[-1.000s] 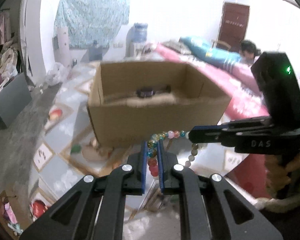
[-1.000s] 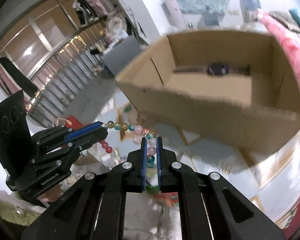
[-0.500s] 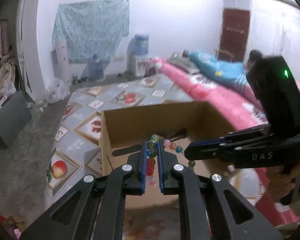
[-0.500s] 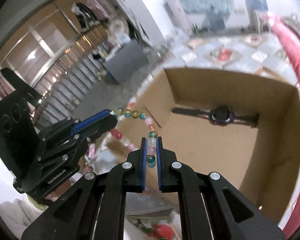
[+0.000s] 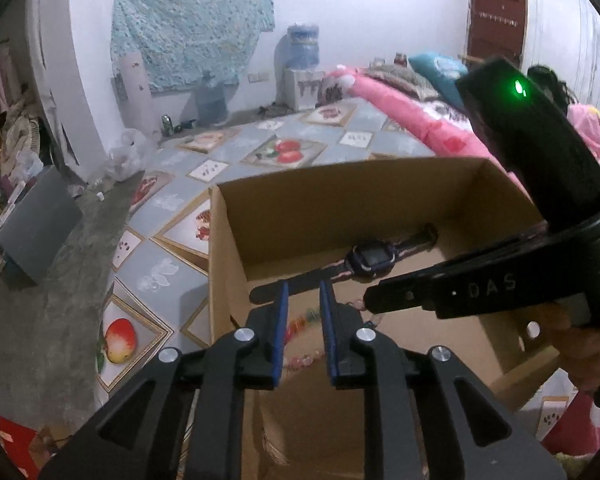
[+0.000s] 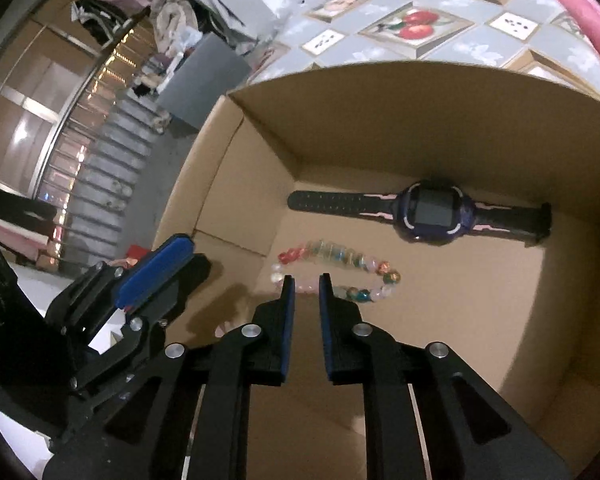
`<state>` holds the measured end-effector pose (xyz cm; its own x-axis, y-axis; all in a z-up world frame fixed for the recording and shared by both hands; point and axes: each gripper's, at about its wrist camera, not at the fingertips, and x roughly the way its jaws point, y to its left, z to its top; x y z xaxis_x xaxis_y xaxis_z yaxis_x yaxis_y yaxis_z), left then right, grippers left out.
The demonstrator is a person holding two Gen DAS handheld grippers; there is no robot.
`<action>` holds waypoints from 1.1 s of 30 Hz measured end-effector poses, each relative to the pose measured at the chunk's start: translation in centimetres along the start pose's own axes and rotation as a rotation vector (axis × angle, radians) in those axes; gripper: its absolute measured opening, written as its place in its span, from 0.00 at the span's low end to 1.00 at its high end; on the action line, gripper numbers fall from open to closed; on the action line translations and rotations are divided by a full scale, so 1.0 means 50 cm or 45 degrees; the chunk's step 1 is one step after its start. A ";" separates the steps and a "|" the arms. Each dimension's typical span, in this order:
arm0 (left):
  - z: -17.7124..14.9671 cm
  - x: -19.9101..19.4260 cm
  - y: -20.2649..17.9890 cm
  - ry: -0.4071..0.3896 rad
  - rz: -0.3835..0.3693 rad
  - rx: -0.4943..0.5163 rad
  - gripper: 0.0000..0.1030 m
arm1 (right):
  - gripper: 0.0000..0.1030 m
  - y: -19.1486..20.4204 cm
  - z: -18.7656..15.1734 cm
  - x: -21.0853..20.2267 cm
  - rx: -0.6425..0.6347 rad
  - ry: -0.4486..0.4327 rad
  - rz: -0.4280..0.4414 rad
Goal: Organize jewelry
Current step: 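Carry the bracelet over the box and open the right tool to drop it, then withdraw the right tool from the box back over the table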
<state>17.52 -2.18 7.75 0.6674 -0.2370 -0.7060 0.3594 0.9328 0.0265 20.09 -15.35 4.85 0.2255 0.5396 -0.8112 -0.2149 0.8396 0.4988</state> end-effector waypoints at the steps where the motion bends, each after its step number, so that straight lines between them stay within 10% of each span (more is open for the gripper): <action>1: -0.002 -0.012 0.002 -0.027 0.002 -0.002 0.16 | 0.13 0.000 -0.005 -0.010 -0.004 -0.021 0.009; 14: -0.145 -0.198 0.059 -0.255 -0.131 -0.175 0.16 | 0.21 0.024 -0.215 -0.163 -0.229 -0.273 0.302; 33: -0.317 -0.052 -0.038 0.149 0.064 -0.019 0.16 | 0.22 -0.026 -0.338 -0.027 -0.051 -0.090 0.230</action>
<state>4.78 0.97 -1.67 0.6031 -0.1575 -0.7819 0.3174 0.9468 0.0541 4.02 -18.24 0.14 0.2459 0.6853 -0.6855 -0.2949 0.7266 0.6205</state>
